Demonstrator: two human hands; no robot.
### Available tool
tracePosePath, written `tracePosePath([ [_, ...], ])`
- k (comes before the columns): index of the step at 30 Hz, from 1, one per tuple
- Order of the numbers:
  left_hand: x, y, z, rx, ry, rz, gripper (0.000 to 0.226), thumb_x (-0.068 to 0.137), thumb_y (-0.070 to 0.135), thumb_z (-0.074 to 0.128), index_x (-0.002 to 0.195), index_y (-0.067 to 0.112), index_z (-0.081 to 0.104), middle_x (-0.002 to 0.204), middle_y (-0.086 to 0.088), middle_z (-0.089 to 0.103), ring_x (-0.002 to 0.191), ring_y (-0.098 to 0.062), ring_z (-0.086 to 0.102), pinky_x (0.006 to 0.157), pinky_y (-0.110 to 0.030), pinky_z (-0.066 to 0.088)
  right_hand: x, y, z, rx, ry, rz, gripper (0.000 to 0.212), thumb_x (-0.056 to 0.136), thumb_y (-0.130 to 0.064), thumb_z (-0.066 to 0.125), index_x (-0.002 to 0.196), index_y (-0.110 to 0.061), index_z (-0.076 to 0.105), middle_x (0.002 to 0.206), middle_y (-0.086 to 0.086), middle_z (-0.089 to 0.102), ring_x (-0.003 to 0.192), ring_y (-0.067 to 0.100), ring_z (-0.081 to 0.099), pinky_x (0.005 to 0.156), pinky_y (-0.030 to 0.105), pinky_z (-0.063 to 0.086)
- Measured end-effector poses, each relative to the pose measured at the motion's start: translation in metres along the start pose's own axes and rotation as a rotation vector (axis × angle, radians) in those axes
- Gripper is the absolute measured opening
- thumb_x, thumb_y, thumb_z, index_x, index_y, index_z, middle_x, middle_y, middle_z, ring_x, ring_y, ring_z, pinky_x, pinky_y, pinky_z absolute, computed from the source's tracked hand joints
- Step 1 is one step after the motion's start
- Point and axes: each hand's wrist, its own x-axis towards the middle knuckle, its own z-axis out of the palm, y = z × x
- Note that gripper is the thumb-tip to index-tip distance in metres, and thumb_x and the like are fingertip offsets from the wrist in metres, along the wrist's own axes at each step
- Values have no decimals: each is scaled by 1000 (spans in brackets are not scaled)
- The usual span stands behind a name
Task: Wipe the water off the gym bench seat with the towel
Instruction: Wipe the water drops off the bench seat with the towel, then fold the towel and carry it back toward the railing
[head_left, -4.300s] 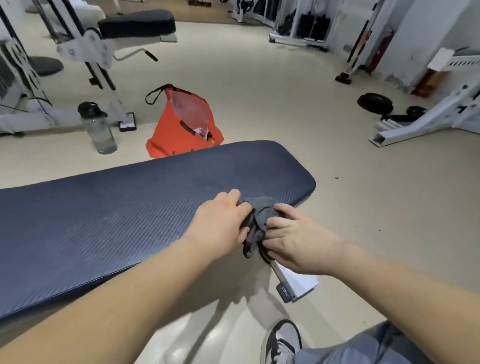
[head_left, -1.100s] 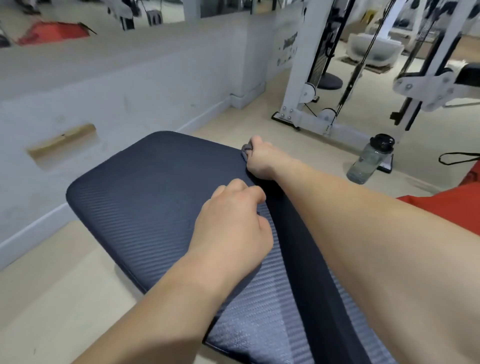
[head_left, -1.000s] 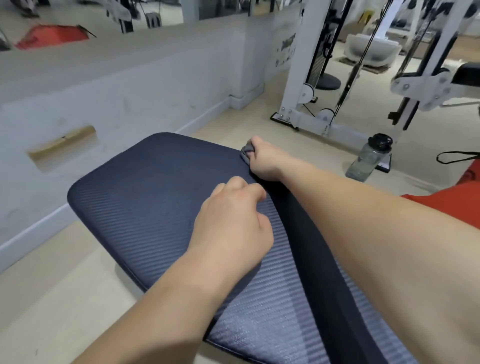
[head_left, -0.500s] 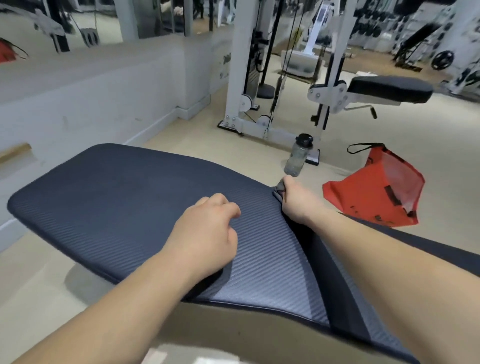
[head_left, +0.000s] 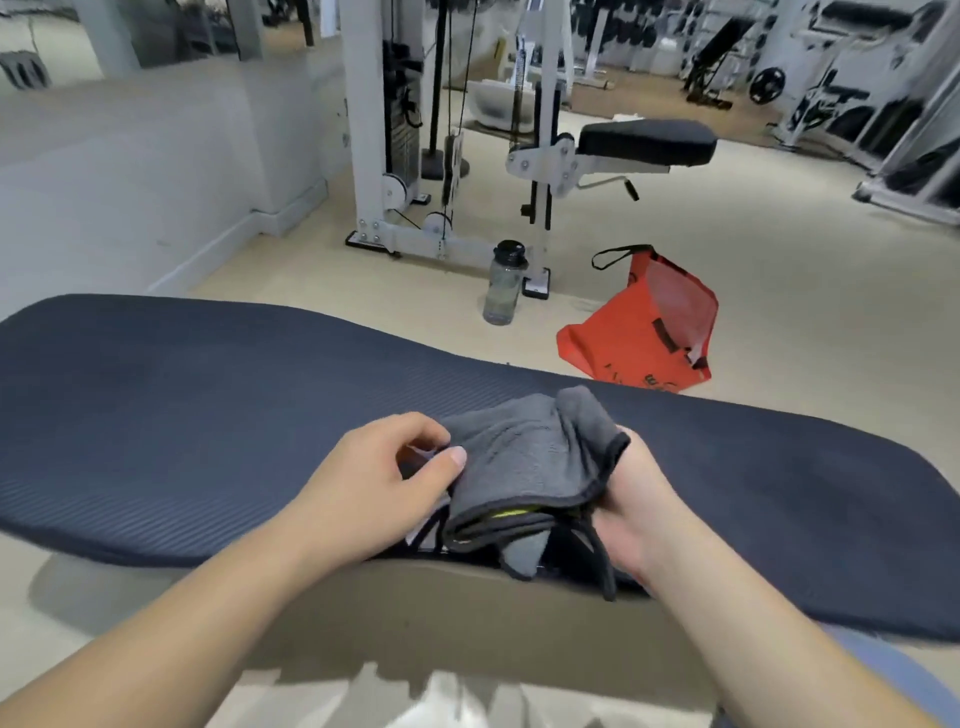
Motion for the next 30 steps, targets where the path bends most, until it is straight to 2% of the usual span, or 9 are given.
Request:
tracePosePath([
  [5,24,29,37,-450,-52,-263,56,68,64,74,112,31,62,95,7,76,78,-2,70,80,-27,54,5,-27,-31,259,-12,-100,55,102,-21,33,58,-14,66,62,3,60,55,17,60,59,33,48],
  [8,51,44,62,-761,-233,-465,66,74,50,79,129,22,58,94,5,79,82,-10,74,79,-28,53,19,-41,-67,279,129,-172,45,104,-8,34,73,-9,67,57,6,66,48,17,66,46,26,55],
  [10,65,52,76,-915,-318,-532,44,84,32,77,120,10,66,86,0,78,76,-17,75,73,-29,57,22,-50,-83,265,135,-132,38,102,-29,45,93,-7,74,82,11,77,70,23,75,64,33,60],
  [14,81,87,87,-901,-392,-624,37,81,24,79,111,2,74,103,-11,77,92,-35,73,86,-42,56,3,-77,-108,338,90,31,96,89,-80,44,139,0,61,145,26,57,135,40,56,115,54,38],
  [16,87,119,80,-839,-441,-602,45,79,30,83,112,0,73,100,-13,74,80,-37,67,73,-40,55,-16,-96,-107,361,129,57,82,94,-66,47,134,3,64,144,27,58,135,41,56,114,53,41],
  [19,100,186,55,-739,-417,-565,35,82,27,83,111,10,73,107,-11,79,100,-30,75,94,-47,57,-49,-147,-92,253,175,103,50,97,-34,51,123,2,72,136,23,66,127,35,64,109,46,50],
  [21,110,243,32,-675,-367,-495,27,83,26,80,107,15,74,102,-2,80,96,-19,76,87,-36,58,-76,-197,-74,161,199,127,44,101,-25,51,131,2,67,138,23,65,129,35,62,115,48,44],
  [27,118,443,-21,-698,-447,-351,20,89,20,75,106,10,70,97,-7,80,91,-20,77,70,-23,57,-195,-352,-22,-97,434,82,31,103,-28,58,130,-14,65,119,10,77,111,26,74,96,43,57],
  [30,110,548,-30,-695,-499,-382,20,88,24,76,106,16,70,95,-5,80,87,-19,77,62,-24,53,-268,-409,-7,-339,714,-70,30,94,-33,73,122,-31,63,119,-4,71,101,9,71,81,24,56],
])
